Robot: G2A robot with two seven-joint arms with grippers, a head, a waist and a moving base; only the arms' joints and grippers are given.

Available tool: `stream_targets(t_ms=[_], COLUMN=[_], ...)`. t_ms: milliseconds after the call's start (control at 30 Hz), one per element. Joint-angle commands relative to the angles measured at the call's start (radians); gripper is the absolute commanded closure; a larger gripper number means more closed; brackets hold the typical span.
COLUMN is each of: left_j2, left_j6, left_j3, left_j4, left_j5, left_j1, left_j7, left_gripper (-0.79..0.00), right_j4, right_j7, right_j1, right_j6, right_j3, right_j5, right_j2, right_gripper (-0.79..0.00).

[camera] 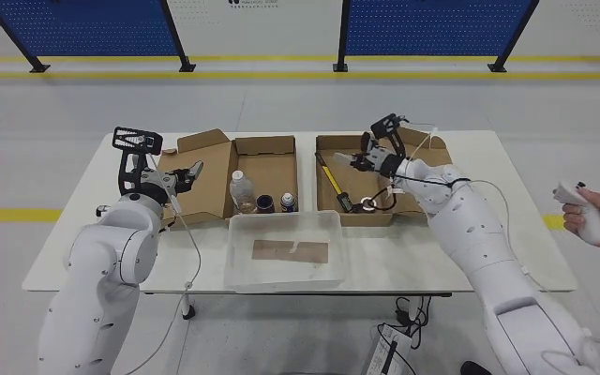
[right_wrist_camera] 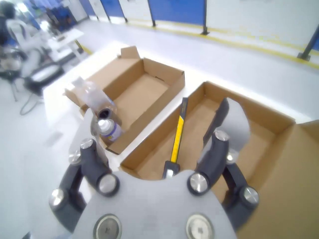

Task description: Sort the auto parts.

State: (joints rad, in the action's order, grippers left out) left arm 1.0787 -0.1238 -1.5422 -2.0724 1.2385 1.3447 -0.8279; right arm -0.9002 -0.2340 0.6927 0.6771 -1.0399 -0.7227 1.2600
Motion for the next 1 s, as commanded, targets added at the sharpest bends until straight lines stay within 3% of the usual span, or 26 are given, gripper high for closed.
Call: stream_targets(t_ms=[0,200,367,967], left_j2=[0.0,0.0,-0.002,-0.007], left_j6=[0.0,0.0,0.064,0.189], left_j3=[0.0,0.0,-0.02,-0.158], left_j4=[0.0,0.0,-0.007,-0.068], left_j5=[0.0,0.0,0.002,-0.047], left_j1=[0.0,0.0,0.048,0.199], left_j7=[0.0,0.0,0.059,0.111], left_gripper=[-0.785,-0.785,-0.785,-0.785], right_j4=[-0.068,-0.262,-0.388,-0.834], right_j7=[0.018,0.032,0.009,-0.036], right_j1=[0.046,0.183,0.271,0.683], right_j6=[0.0,-0.015,-0.056,-0.384], right_j3=[-0.028,-0.1,-0.148,-0.326], right_j5=[-0.005,-0.017,-0.012,0.018], right_j2=[-0.011,-0.041,-0.057,-0.092], right_gripper=[-0.785,-0.785,-0.785,-0.785])
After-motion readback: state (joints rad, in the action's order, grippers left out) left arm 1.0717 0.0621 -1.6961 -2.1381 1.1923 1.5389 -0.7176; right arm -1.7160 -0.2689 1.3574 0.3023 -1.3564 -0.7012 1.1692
